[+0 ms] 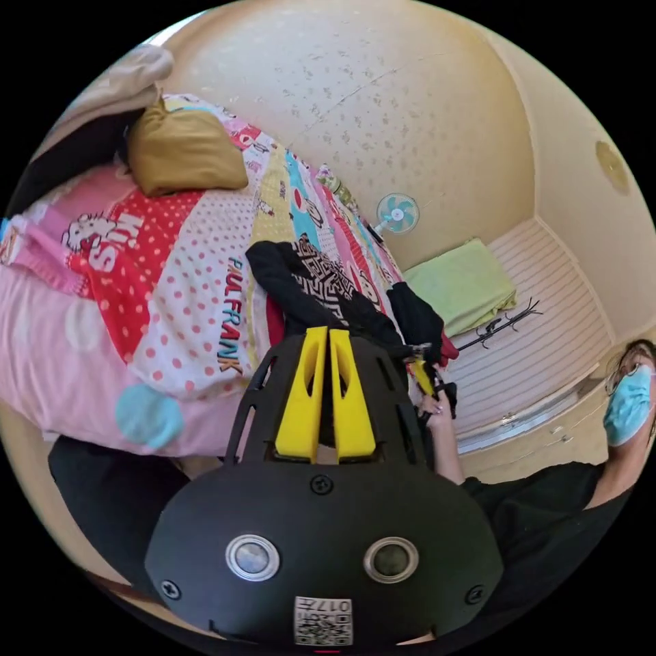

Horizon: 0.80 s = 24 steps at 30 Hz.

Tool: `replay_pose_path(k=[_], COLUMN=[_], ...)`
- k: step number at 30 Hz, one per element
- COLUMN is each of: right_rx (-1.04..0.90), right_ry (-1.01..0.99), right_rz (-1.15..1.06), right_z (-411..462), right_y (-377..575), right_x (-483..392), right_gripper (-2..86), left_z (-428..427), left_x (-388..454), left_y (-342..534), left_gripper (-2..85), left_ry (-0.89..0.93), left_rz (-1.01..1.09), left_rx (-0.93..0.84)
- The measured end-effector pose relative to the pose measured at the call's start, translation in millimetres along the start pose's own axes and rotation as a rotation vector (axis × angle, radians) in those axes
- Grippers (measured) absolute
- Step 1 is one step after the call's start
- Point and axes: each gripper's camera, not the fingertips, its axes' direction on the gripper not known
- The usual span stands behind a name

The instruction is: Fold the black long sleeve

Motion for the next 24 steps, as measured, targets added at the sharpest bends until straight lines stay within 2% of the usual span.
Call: replay_pose_path(k=[1,3,5,7,9,12,14,15,17,20,21,24], right_rx=[0.04,0.024,0.0,-0.007,-0.043,-0.153,-0.195,-0.188,-0.106,-0.008,-0.013,-0.059], right_ry=[-0.039,0.055,0.296,0.376,0.35,0.369,0.493,0.472,0.309,0.135,0.12,0.191], right_rz=[0.01,-0.116,-0.258,-0.325,-0.36,-0.368,-0.313,-0.338,-0.557,-0.765,-0.756,-0.54], right_z=[-8,-14,-12,-3,14,60,88,88,66,20,13,-5], right_y=[1,-1,5,12,14,4,-9,-10,-8,7,7,11], right_x=[-6,-40,-86,-105,-113,-120,-128,-137,-189,-228,-227,-177], right_gripper=[4.6,6.9,9.2,10.9,11.8,10.8,5.6,4.6,2.5,1.8,1.8,1.9], left_z=[0,-6,-16,-20,-12,3,0,-9,-39,-97,-110,-114], left_x=[-6,-12,-16,-14,-11,-8,-7,-6,2,18,16,-9], left_y=[5,12,19,19,12,-10,-26,-38,-54,-64,-63,-45], left_gripper=[1.0,3.3,5.4,8.8,10.9,10.0,5.9,4.1,3.8,3.5,3.1,0.4], left_ry=[0.013,0.016,0.03,0.072,0.066,0.037,0.024,0.05,0.101,0.051,0.058,0.174], left_rz=[-0.008,-0.027,-0.062,-0.078,-0.073,-0.063,-0.051,-0.042,0.007,0.121,0.146,0.118], left_rx=[-0.025,-0.018,0.02,0.041,-0.003,-0.064,-0.053,-0.044,0.005,0.069,0.051,-0.034])
